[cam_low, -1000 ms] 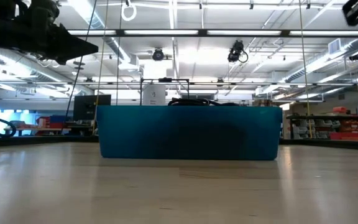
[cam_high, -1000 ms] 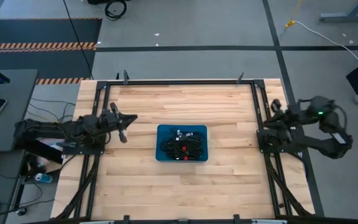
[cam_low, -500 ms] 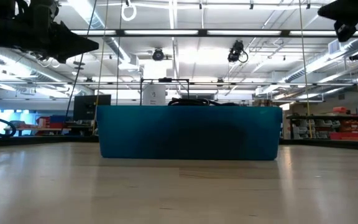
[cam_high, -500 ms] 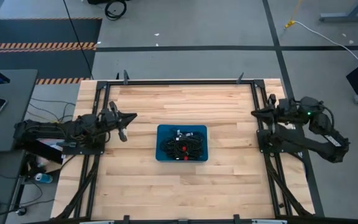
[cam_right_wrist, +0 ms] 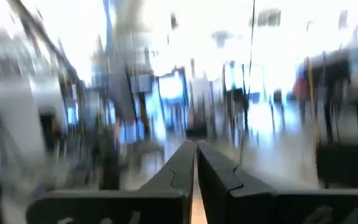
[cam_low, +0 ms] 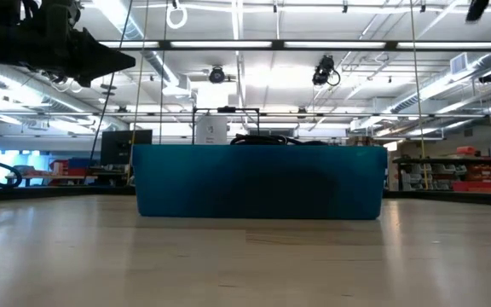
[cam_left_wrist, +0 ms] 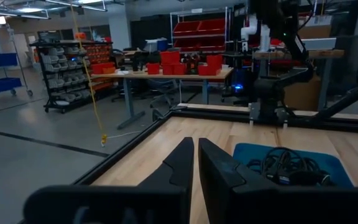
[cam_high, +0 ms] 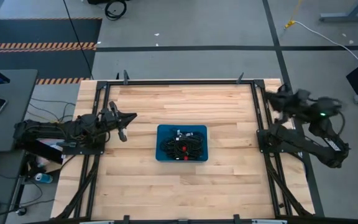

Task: Pick and place USB-C Cables
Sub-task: Return to Home Position

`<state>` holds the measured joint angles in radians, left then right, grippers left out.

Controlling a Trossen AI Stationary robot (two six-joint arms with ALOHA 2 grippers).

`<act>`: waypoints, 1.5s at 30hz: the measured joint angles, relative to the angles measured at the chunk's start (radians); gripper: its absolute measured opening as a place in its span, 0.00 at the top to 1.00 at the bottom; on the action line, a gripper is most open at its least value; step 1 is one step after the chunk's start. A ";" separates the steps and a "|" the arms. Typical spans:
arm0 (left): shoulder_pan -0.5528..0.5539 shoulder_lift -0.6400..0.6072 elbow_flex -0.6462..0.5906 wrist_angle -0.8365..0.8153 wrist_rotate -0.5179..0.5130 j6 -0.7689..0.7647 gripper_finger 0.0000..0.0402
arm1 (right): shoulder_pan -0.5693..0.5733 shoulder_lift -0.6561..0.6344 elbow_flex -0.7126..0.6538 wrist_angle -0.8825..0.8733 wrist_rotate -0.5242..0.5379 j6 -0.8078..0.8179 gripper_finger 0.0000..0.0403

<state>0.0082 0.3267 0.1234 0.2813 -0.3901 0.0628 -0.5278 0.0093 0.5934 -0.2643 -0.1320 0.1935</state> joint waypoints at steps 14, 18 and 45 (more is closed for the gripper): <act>0.000 0.000 0.000 -0.002 0.000 0.002 0.93 | 0.000 0.017 -0.015 0.411 0.012 0.000 0.96; 0.000 0.000 0.000 -0.012 -0.001 0.002 0.93 | 0.000 0.028 -0.032 0.404 0.121 0.005 0.97; 0.000 0.000 0.000 -0.040 -0.001 0.002 0.93 | 0.182 0.501 -0.073 0.070 -0.054 0.068 1.00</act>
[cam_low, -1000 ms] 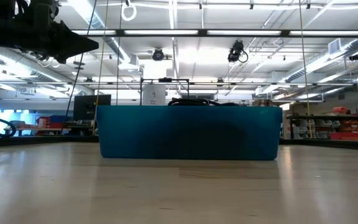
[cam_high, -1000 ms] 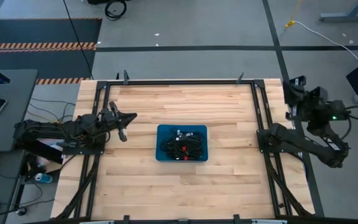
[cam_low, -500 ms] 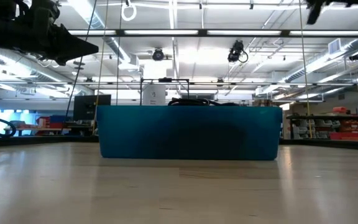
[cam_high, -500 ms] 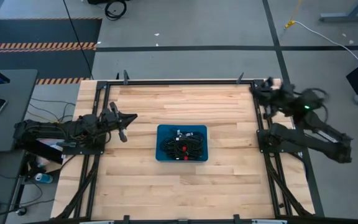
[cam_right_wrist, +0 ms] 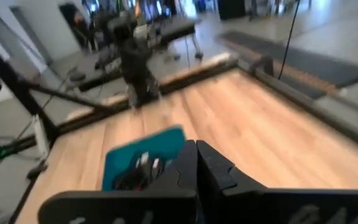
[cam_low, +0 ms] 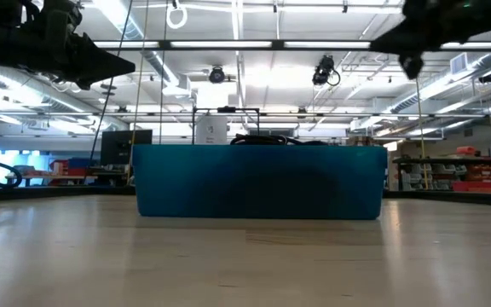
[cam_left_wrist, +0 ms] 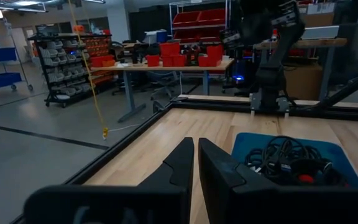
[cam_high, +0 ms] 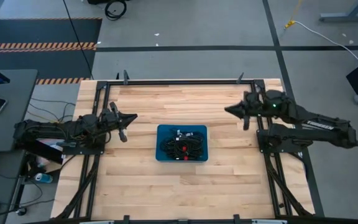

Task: Pick and place USB-C Cables
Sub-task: Return to Home Position

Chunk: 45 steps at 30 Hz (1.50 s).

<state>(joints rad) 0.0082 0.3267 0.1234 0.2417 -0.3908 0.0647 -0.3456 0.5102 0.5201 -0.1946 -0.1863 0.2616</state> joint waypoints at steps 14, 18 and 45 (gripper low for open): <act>0.000 0.000 0.000 0.003 0.001 -0.001 0.93 | 0.197 -0.500 -0.059 -0.202 0.342 0.034 1.00; 0.001 0.000 0.000 0.012 -0.001 -0.005 0.93 | 0.218 -0.471 -0.164 -0.116 0.317 0.041 1.00; 0.002 0.000 -0.012 -0.159 0.011 -0.032 0.93 | 0.331 -0.468 -0.505 0.224 0.428 -0.078 1.00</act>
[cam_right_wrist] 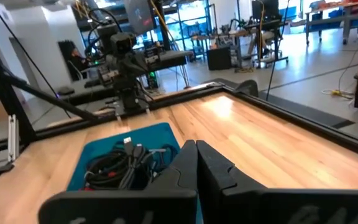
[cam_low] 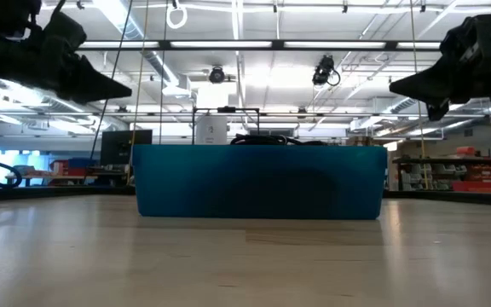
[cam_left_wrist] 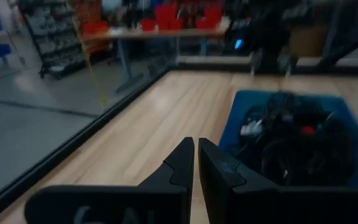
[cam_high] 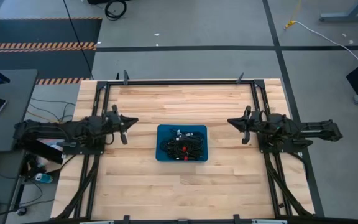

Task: Pick and place USB-C Cables
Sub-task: Return to Home Position

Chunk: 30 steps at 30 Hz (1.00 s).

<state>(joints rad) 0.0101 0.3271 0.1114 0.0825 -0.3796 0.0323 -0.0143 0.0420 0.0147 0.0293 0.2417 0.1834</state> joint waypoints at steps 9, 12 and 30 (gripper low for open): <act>-0.003 0.007 -0.103 0.200 0.247 -0.021 0.93 | 0.000 0.061 0.000 -0.001 0.000 0.030 1.00; -0.003 0.006 -0.103 0.205 0.262 -0.008 0.93 | 0.000 0.074 0.000 0.000 -0.001 0.023 1.00; -0.001 0.006 -0.104 0.099 0.344 0.006 0.93 | 0.000 0.115 0.000 -0.001 -0.008 -0.166 0.99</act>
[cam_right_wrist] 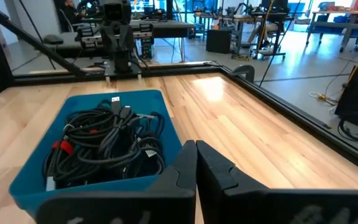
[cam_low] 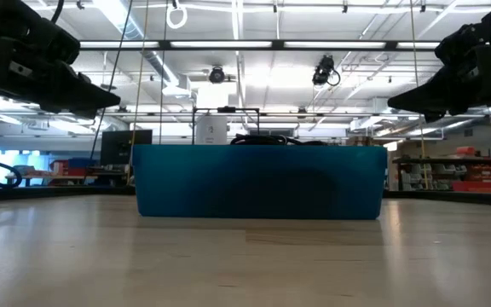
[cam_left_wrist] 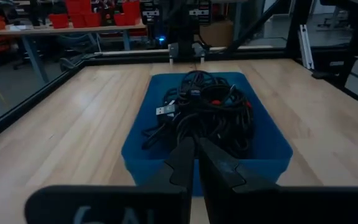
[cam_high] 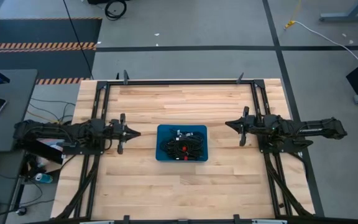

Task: Pick and place USB-C Cables
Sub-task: Return to Home Position

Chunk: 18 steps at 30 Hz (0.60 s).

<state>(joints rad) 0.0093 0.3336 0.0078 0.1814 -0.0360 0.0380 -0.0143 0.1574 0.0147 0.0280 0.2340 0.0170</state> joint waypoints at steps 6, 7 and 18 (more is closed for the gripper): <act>0.000 0.000 0.000 0.000 0.000 0.000 0.93 | 0.000 0.000 0.000 0.000 0.000 -0.002 0.99; 0.000 0.000 0.000 0.000 0.000 0.000 0.93 | 0.000 0.000 0.000 0.000 0.000 -0.002 0.99; 0.000 0.000 0.000 0.001 0.000 -0.001 0.93 | 0.000 0.000 0.000 -0.004 -0.045 -0.021 0.97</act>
<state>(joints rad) 0.0093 0.3334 0.0074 0.1822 -0.0364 0.0372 -0.0143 0.1570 0.0147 0.0238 0.1886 -0.0040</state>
